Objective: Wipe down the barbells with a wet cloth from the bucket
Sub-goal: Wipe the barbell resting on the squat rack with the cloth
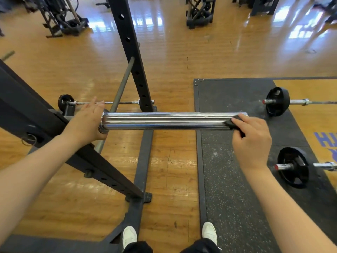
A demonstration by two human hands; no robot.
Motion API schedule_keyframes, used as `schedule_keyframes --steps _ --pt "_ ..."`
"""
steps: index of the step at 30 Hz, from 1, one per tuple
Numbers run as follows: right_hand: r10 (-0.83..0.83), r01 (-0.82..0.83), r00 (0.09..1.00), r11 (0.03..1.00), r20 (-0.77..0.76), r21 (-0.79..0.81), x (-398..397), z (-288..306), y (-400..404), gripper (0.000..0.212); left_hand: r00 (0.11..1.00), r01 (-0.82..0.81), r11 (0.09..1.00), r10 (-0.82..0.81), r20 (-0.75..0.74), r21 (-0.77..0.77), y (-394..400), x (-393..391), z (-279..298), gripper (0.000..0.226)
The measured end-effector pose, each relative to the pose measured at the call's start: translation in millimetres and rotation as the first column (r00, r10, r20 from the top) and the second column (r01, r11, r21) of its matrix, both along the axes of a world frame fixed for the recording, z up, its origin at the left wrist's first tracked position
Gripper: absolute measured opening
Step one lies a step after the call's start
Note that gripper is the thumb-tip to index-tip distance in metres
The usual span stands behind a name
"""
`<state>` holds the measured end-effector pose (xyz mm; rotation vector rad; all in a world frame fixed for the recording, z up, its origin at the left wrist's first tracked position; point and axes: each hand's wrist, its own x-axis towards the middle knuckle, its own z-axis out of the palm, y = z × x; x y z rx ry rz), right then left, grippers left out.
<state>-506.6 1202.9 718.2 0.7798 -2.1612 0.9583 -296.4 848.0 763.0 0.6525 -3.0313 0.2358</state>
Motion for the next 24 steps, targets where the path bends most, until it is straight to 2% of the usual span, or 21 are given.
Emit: schedule_keyframes --steps 4,6,8,10,11,14,17,21,24 --pt "-0.004 0.004 1.000 1.000 -0.002 -0.009 -11 4 -8 0.027 0.999 -0.034 0.999 0.034 -0.002 0.031 2 0 3 0.095" --pt "-0.009 0.009 1.000 1.000 0.008 -0.018 -3 -6 -1 0.028 0.999 -0.037 0.998 0.036 -0.015 -0.050 5 3 0 0.101" --pt "-0.006 0.007 0.999 0.999 0.032 -0.042 5 -12 3 0.029 0.989 -0.080 0.993 0.069 -0.129 -0.082 12 11 -8 0.103" --pt "-0.009 0.011 0.999 0.998 0.045 -0.056 4 -10 2 0.028 0.948 -0.146 0.989 0.135 -0.288 -0.018 25 20 -22 0.099" --pt "-0.018 0.020 0.999 0.998 0.048 -0.056 1 -7 -1 0.028 0.937 -0.159 0.987 0.145 -0.317 -0.020 30 23 -28 0.099" --pt "-0.058 0.060 0.995 0.998 0.087 -0.029 -10 4 -11 0.026 0.951 -0.179 0.979 0.148 -0.271 -0.092 32 22 -36 0.102" --pt "-0.047 0.049 0.996 0.998 0.074 -0.025 -9 1 -8 0.027 0.962 -0.164 0.981 0.136 -0.238 -0.103 22 13 -30 0.092" --pt "-0.013 0.015 0.999 0.999 0.046 -0.036 12 -21 12 0.028 0.966 -0.078 0.997 0.069 -0.248 -0.027 13 13 -31 0.086" --pt "-0.016 0.017 0.998 1.000 0.056 -0.024 2 -9 6 0.027 0.977 -0.078 0.997 0.081 -0.200 0.026 6 9 -21 0.085"
